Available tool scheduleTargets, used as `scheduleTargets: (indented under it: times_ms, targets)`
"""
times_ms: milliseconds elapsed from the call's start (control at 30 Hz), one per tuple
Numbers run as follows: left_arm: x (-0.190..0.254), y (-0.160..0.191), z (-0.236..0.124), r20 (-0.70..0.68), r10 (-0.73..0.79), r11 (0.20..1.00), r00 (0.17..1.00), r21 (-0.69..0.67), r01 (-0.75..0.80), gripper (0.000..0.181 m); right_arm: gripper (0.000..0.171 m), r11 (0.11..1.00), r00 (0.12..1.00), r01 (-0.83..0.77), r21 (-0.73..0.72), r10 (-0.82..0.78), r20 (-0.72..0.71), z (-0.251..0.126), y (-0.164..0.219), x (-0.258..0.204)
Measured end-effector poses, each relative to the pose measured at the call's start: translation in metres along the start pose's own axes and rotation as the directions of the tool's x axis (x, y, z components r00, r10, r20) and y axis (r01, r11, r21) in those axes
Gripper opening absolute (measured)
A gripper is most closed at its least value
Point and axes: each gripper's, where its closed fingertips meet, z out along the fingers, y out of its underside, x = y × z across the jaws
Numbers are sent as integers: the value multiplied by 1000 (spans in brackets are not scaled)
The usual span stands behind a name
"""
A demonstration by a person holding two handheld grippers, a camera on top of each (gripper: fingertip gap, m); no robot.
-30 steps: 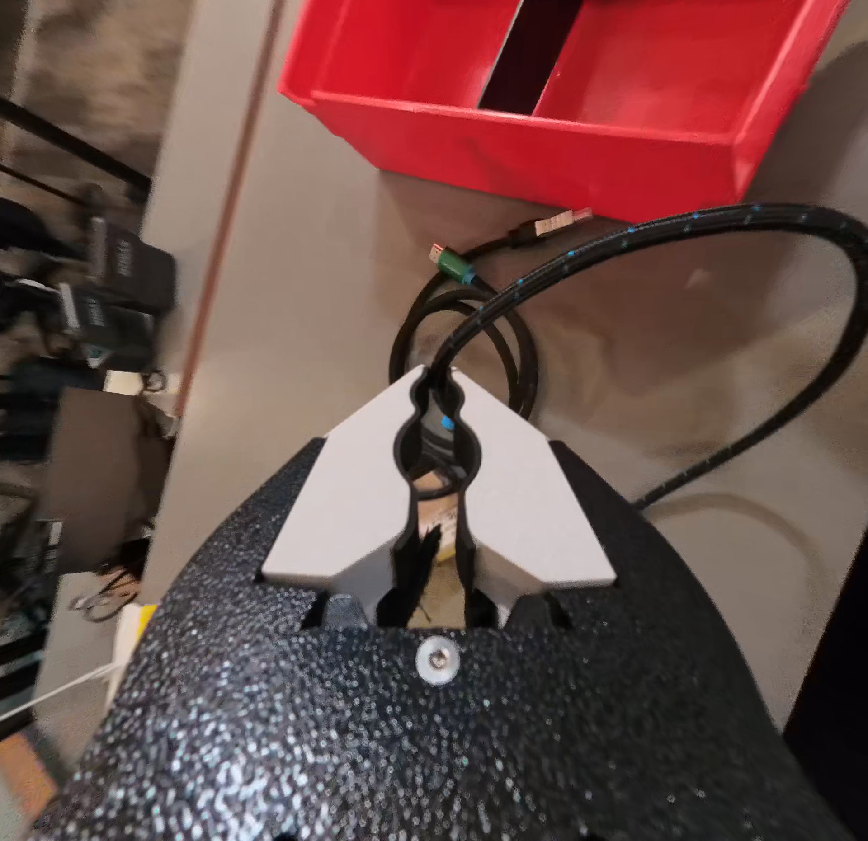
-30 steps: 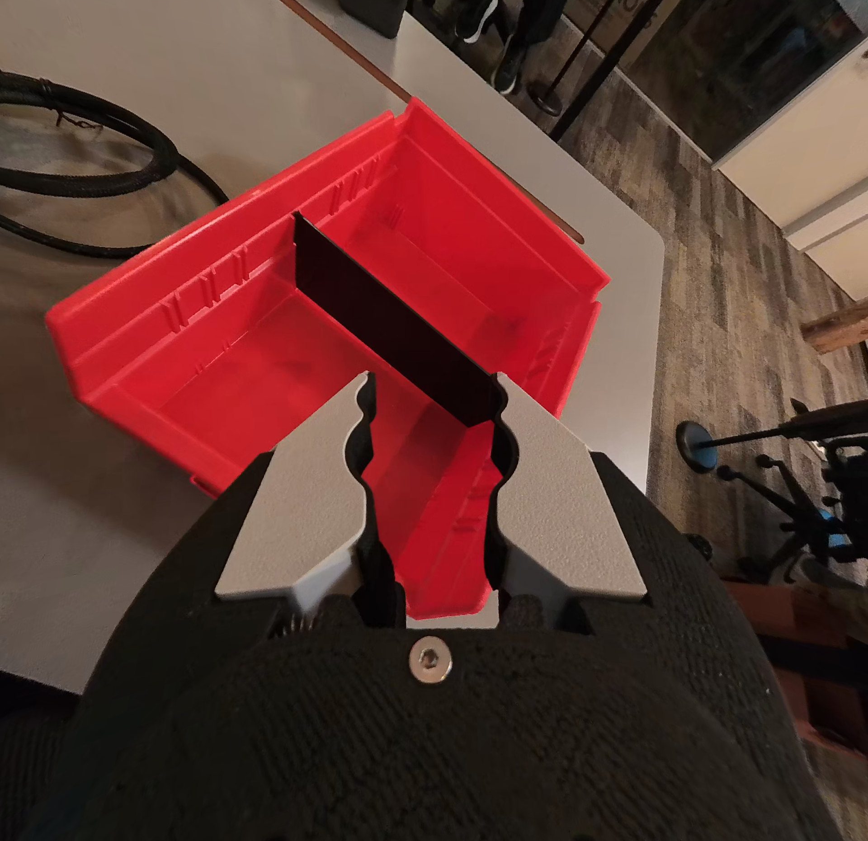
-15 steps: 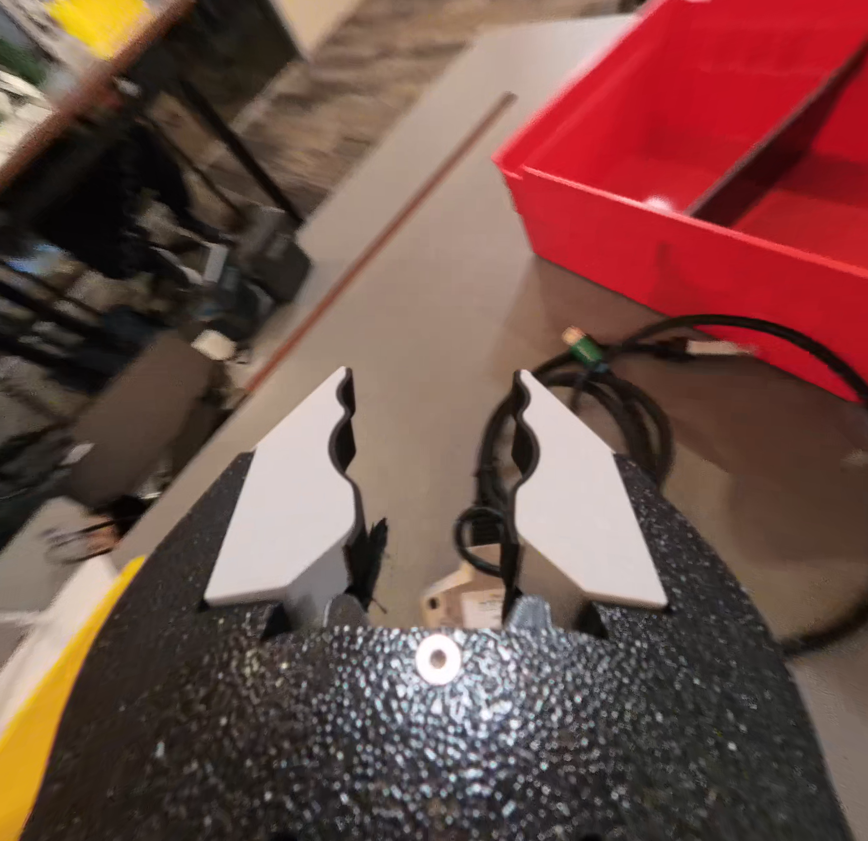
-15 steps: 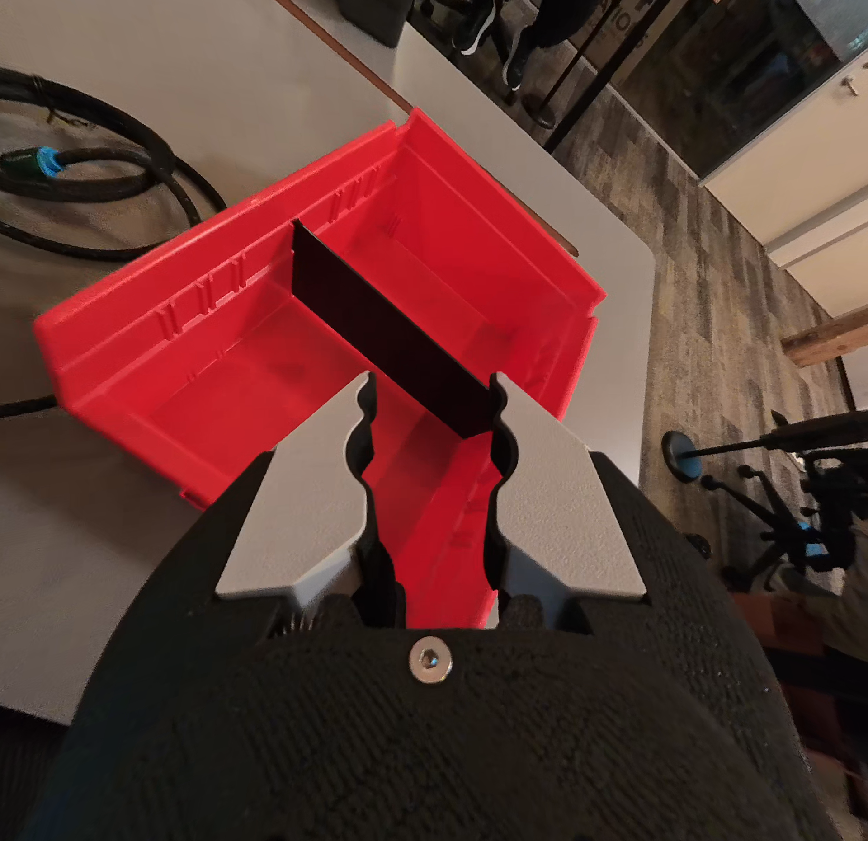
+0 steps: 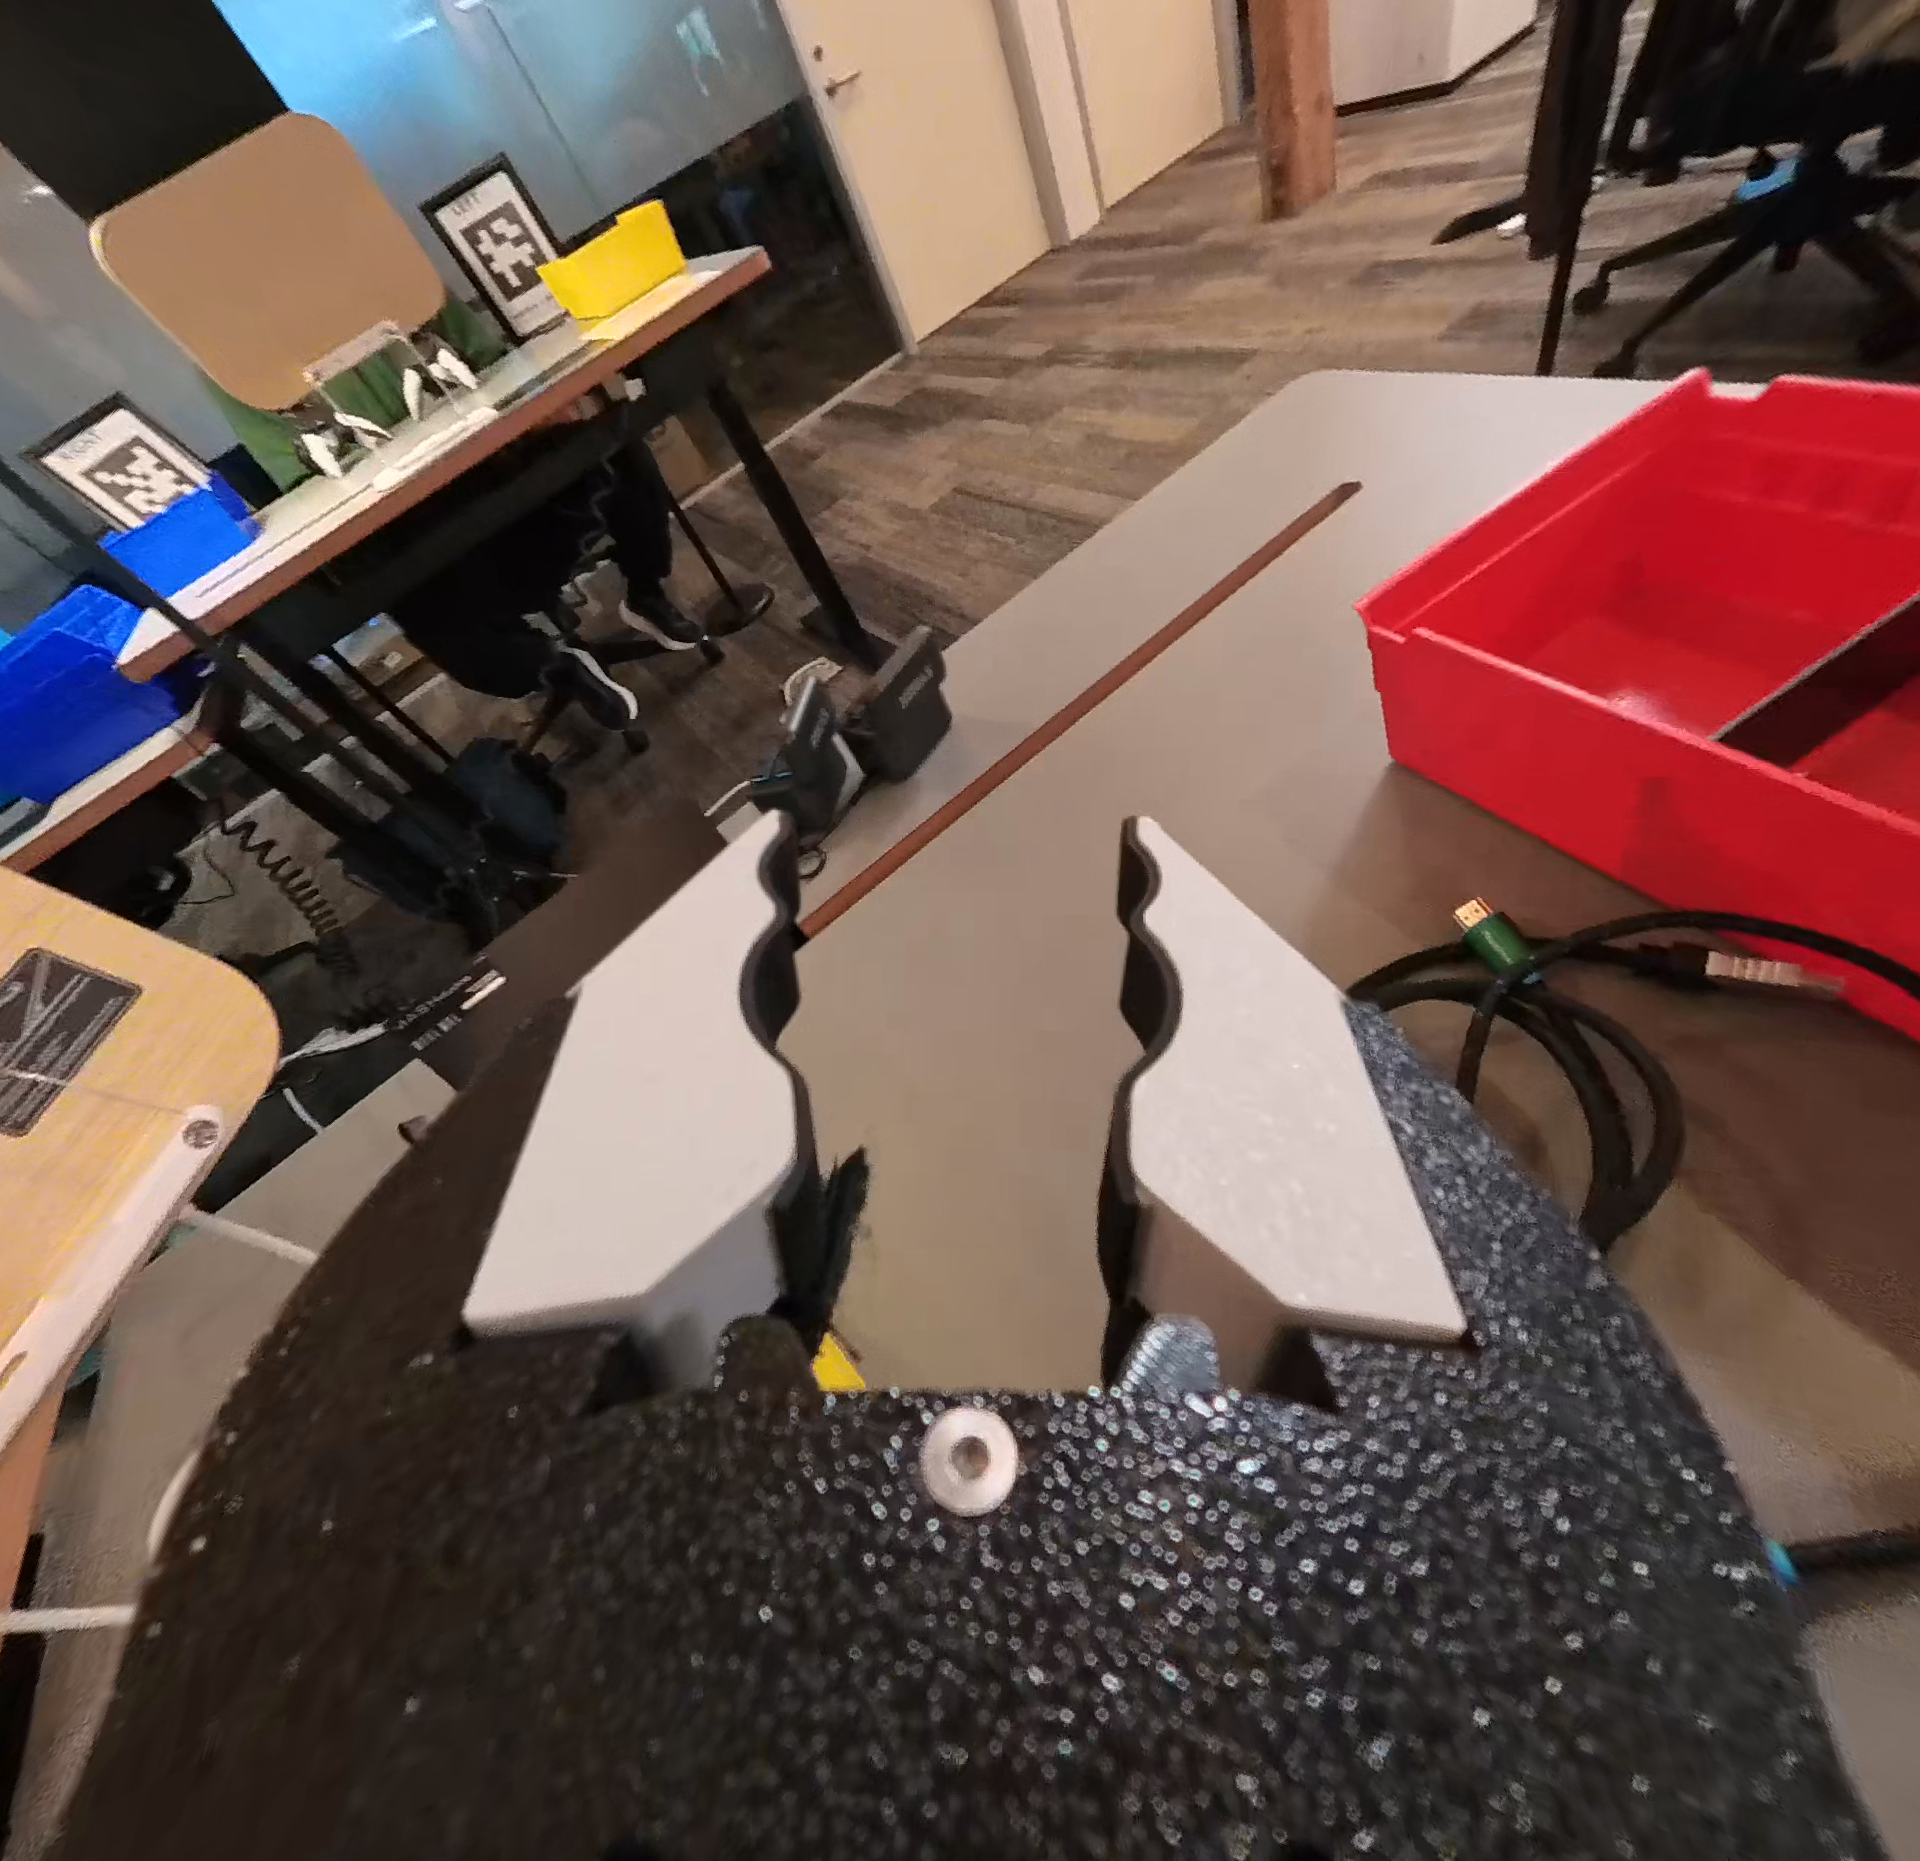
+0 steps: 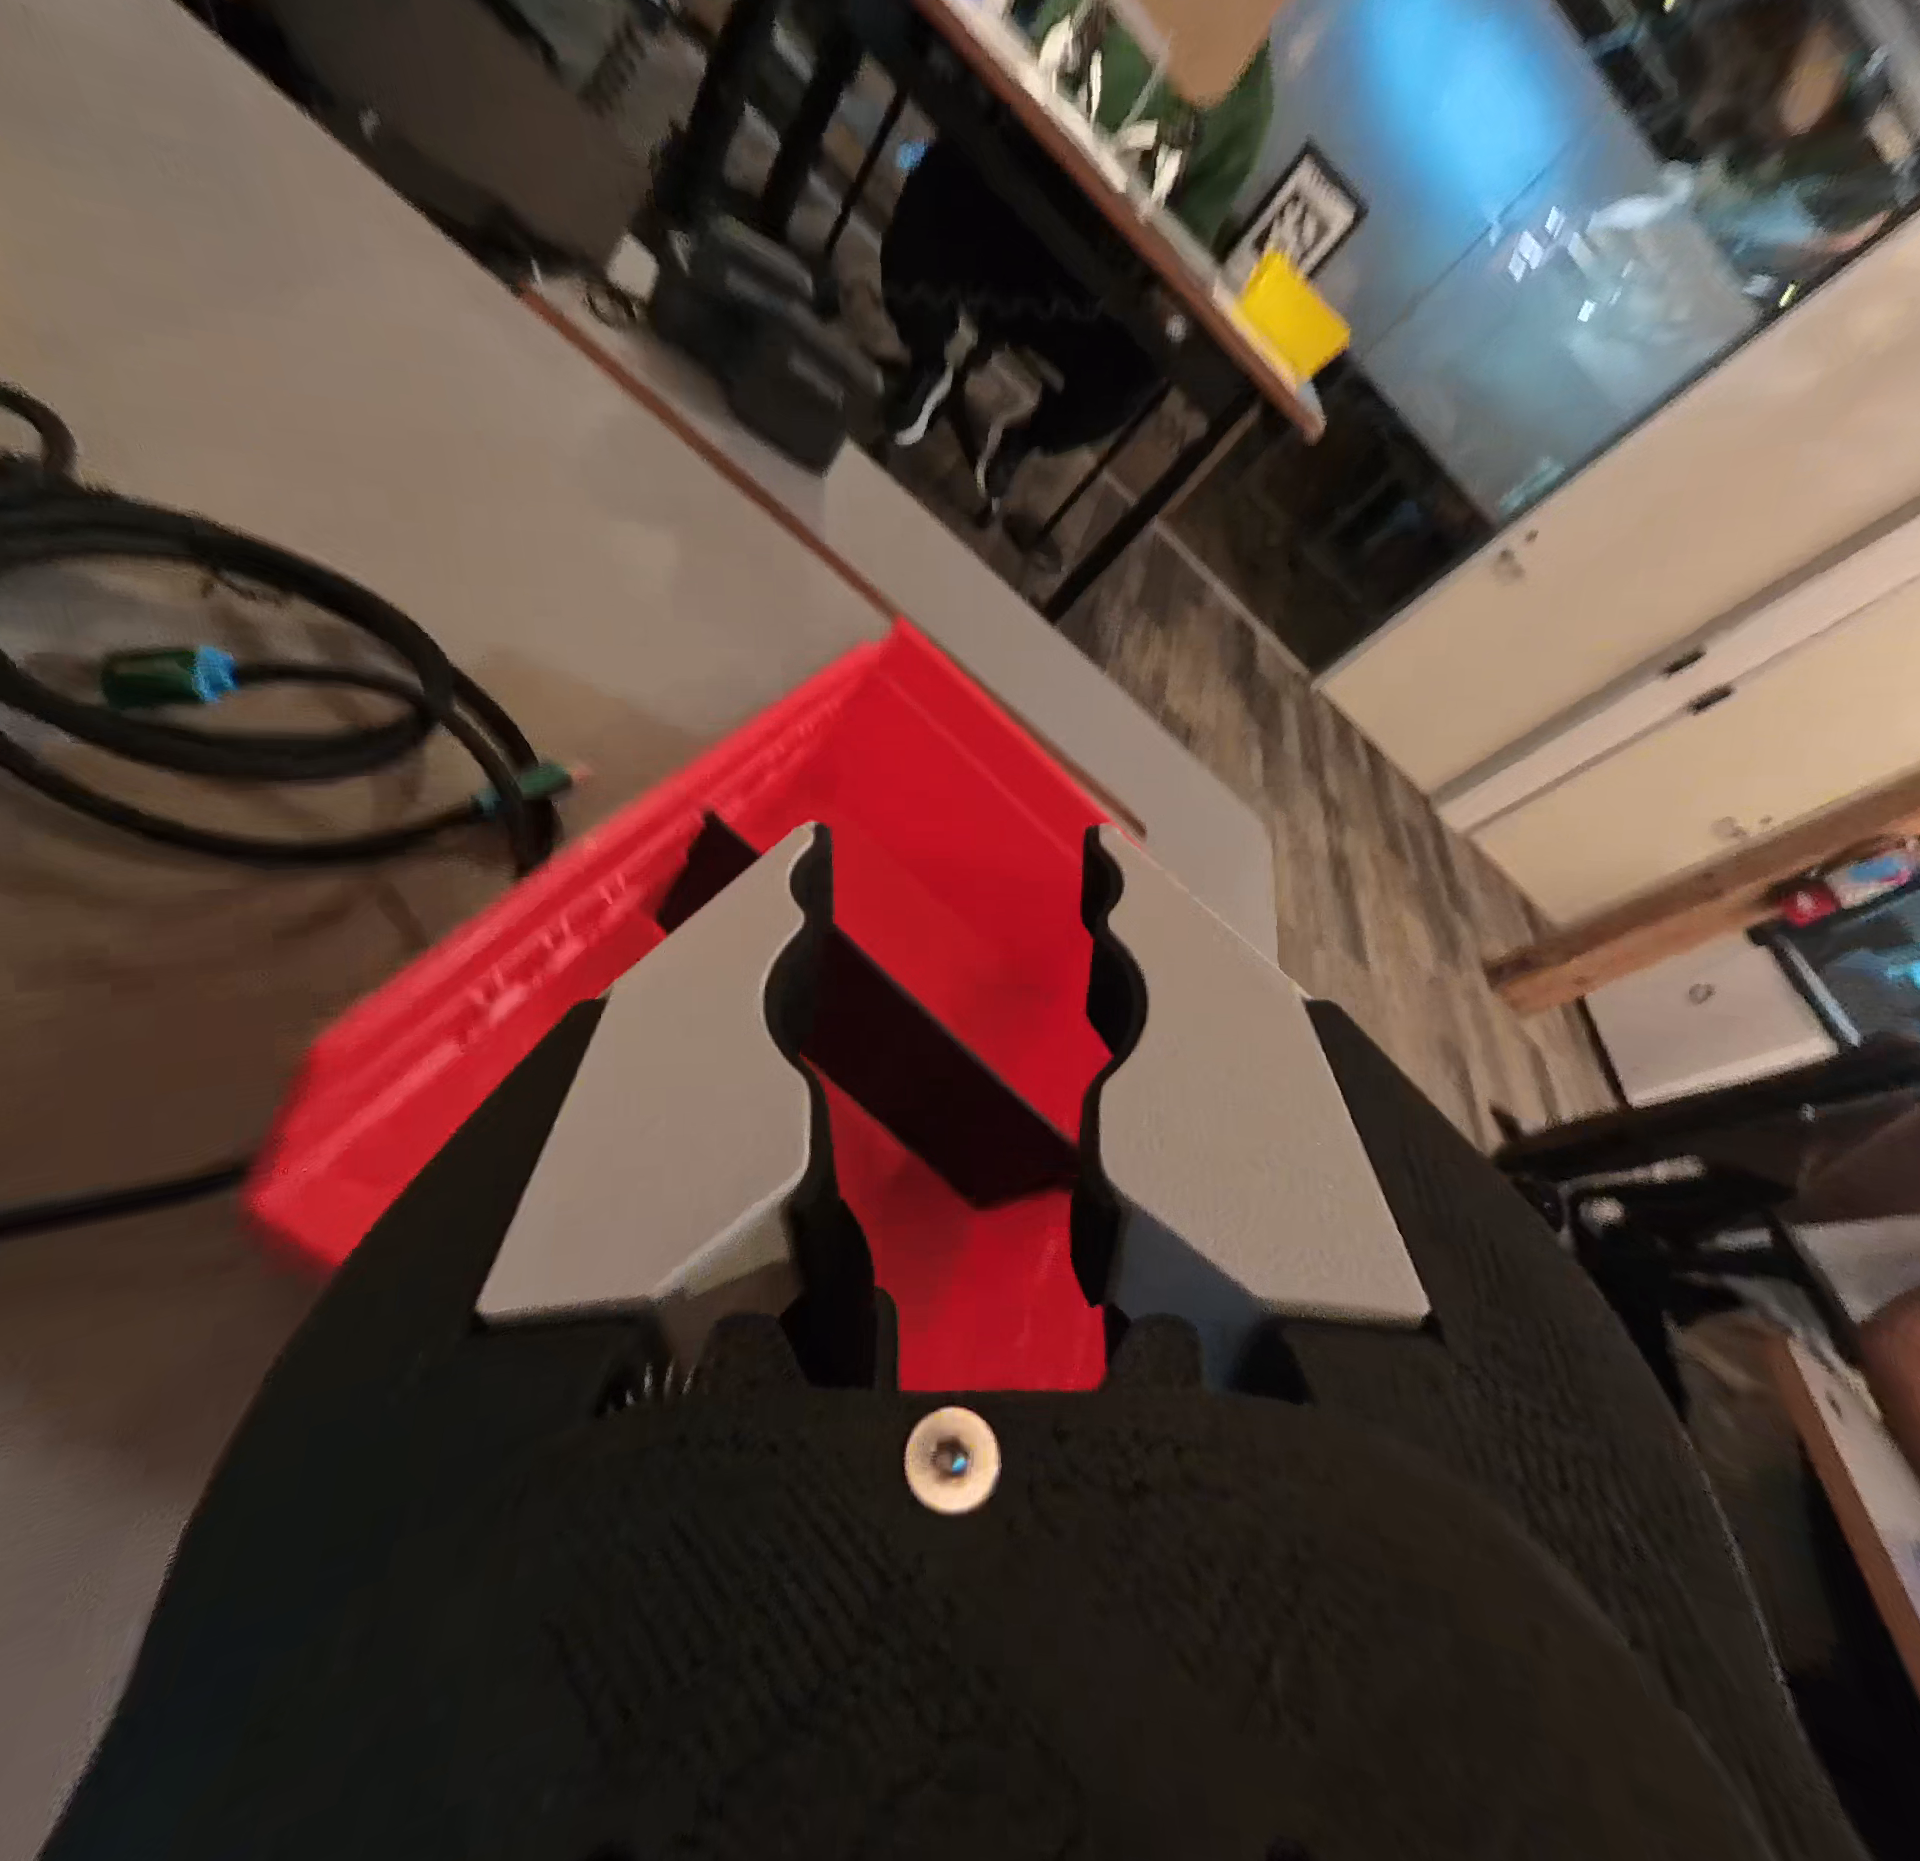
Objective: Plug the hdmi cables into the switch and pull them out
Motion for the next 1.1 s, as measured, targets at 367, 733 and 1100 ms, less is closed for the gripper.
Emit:
scheduleTargets:
  times_ms: [367, 733, 1100]
  targets:
    - [-17, 19, -1, -152, -153, 986, 976, 38, 161, 52, 47, 968, 960, -5, 252, -66, 271, 41, -77, -138]
    - [-47, 26, -6, -159, -238, 963, 958, 89, 254, 42, 45, 990, 851, 46, 132, -109, 514, 76, -104, -199]
    - [-77, 27, -25, -56, -281, 947, 958, 148, 286, 39, 67, 912, 473, 191, -364, 239, 848, 117, -92, -325]
